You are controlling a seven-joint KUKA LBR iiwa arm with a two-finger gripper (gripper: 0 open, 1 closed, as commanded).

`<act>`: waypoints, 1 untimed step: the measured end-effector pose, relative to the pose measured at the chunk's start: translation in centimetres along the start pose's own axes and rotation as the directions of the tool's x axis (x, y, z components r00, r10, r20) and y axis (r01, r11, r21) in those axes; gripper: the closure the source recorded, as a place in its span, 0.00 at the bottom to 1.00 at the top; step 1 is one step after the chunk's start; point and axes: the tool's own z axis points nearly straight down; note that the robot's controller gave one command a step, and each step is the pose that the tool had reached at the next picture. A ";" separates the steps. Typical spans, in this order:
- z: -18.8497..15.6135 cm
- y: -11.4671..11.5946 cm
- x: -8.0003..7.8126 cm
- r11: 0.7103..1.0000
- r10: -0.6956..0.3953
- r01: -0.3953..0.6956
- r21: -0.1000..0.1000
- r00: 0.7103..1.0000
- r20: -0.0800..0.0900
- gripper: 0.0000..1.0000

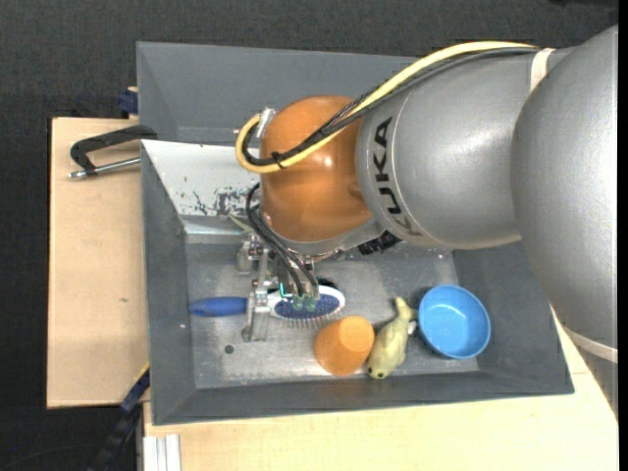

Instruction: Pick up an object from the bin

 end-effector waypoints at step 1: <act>9.7 -0.5 -3.0 0.936 0.352 -0.352 -0.002 0.936 0.003 0.00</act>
Offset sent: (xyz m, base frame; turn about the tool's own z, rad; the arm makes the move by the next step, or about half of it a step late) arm 0.0300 -0.0053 -0.0964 0.3595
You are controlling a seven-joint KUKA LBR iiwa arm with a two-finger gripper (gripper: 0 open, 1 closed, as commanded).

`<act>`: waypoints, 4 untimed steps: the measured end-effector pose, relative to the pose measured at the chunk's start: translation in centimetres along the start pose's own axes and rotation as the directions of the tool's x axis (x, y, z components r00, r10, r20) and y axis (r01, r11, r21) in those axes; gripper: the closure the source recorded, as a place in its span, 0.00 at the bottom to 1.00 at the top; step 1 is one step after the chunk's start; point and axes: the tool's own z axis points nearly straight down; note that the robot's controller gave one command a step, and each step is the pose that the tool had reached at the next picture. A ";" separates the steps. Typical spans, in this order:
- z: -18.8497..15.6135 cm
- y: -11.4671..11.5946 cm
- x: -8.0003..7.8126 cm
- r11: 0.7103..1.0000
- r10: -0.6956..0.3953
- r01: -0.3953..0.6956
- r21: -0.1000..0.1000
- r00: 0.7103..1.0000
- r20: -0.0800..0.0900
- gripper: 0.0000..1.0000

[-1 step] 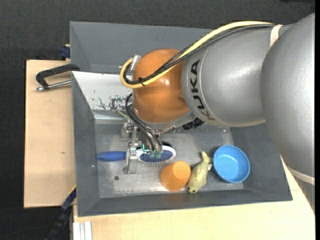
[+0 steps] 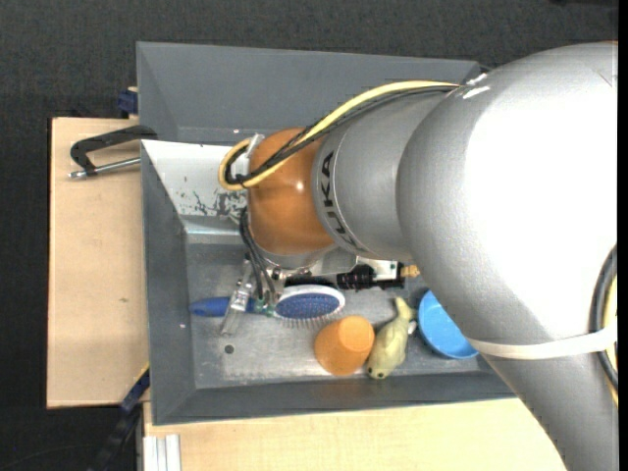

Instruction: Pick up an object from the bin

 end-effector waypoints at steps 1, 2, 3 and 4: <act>-0.2 0.1 -0.1 1.000 -0.001 0.001 -0.003 1.000 0.004 1.00; -0.2 1.4 -0.5 0.968 0.251 -0.251 -0.007 0.968 0.006 1.00; -11.8 1.3 -1.2 0.950 0.311 -0.311 -0.012 0.950 0.009 1.00; -19.2 1.9 -1.7 0.947 0.321 -0.321 -0.013 0.947 0.010 1.00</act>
Offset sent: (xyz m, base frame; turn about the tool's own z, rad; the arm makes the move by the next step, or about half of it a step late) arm 0.0000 0.0000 0.0000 0.0000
